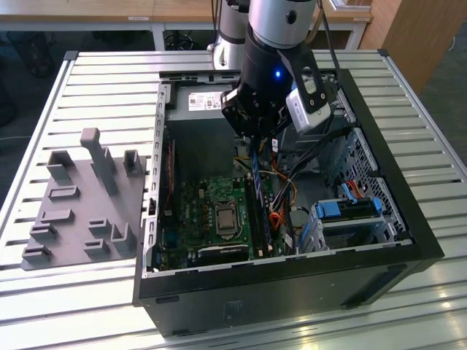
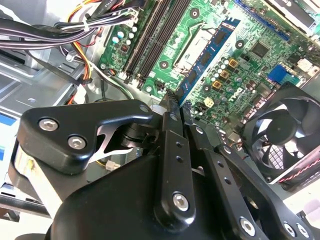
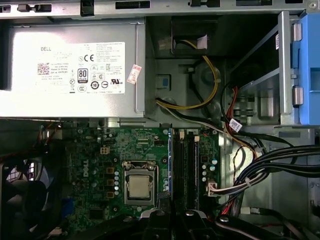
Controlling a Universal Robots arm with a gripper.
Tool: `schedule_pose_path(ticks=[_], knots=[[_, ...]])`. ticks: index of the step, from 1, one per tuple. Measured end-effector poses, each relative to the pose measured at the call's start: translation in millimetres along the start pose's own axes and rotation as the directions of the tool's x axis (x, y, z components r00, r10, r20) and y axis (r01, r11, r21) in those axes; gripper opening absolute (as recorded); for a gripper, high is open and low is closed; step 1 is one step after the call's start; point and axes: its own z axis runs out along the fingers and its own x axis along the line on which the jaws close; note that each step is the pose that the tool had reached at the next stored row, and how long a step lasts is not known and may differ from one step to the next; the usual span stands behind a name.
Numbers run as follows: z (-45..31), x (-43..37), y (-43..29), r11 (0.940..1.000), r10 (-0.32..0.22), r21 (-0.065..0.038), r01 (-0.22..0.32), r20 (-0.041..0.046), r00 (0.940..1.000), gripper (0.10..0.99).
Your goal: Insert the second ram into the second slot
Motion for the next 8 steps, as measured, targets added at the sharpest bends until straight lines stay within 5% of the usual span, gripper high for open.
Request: schedule_pose_path(ticks=[8], knots=[[1.9, -0.5, -0.1, 1.0, 0.0, 0.0, 0.0, 0.0, 1.0, 0.137]])
